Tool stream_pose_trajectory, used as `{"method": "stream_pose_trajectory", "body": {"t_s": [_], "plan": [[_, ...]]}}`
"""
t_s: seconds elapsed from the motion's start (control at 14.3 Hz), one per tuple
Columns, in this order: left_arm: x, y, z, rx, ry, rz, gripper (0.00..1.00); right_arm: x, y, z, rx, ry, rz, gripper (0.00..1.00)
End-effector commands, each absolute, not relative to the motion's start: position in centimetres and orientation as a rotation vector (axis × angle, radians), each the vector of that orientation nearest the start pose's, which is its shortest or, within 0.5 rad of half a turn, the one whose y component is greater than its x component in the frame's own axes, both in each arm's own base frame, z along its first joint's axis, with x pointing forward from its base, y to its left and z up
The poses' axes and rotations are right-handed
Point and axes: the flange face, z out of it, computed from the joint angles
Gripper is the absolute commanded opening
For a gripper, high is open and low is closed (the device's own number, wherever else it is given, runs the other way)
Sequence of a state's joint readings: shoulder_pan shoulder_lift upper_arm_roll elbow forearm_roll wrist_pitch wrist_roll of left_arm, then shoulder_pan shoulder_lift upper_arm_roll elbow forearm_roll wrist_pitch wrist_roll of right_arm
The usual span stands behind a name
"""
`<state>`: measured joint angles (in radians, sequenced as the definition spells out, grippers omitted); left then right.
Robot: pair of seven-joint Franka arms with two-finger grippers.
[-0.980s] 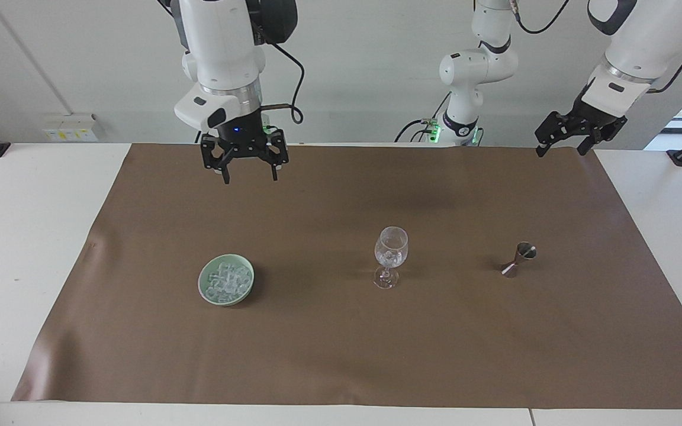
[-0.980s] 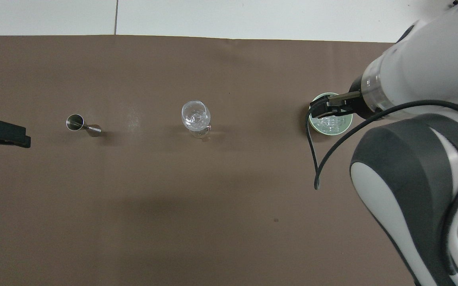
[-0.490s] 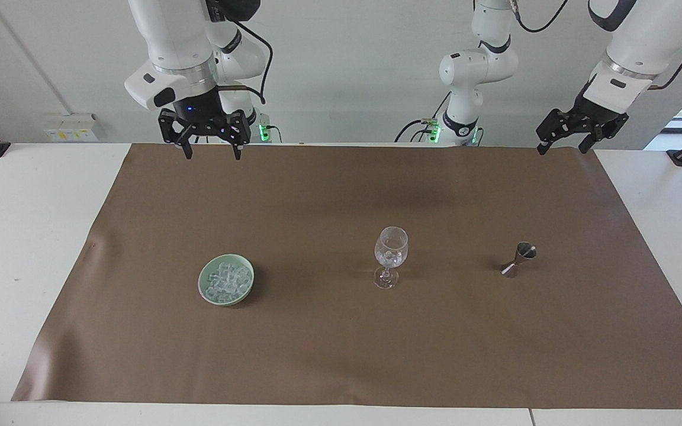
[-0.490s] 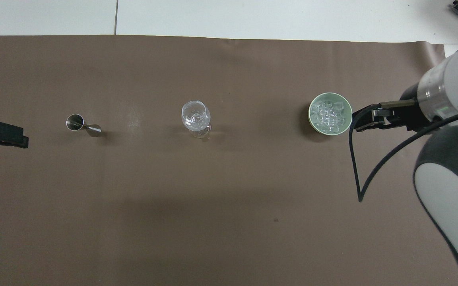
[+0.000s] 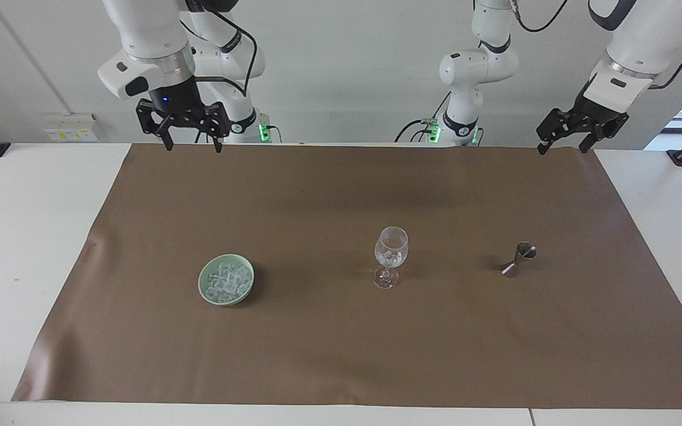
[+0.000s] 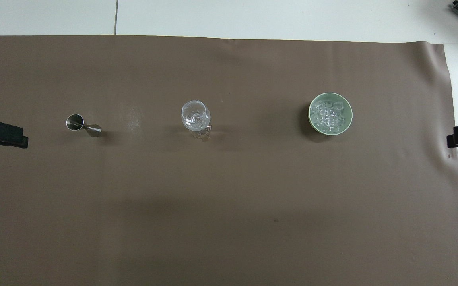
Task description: Pour wine and add ice with both arms
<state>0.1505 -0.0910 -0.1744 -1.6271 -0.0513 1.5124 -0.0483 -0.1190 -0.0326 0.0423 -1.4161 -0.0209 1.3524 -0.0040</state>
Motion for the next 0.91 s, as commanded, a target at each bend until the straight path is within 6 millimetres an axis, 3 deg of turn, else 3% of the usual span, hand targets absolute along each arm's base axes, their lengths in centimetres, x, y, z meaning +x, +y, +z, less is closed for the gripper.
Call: {"method": "stream_pose_trajectory", "body": {"t_s": [0.0,0.35,0.56,0.84], "plan": [[51.4,-2.0,64.7,-3.169,-0.026,0.052,1.00,51.0,-7.4,68.8,-3.134,0.113,0.055,1.00],[51.4,-2.0,64.7,-3.170,-0.029,0.052,1.00,50.1,-10.5,68.9,-3.148,0.172,0.044,1.00],[51.4,-2.0,64.7,-3.169,-0.026,0.052,1.00,50.3,-10.5,68.7,-3.154,0.049,0.034,1.00],[51.5,-2.0,64.7,-3.169,-0.026,0.050,1.00,50.1,-9.9,68.6,-3.147,0.086,0.051,1.00]]}}
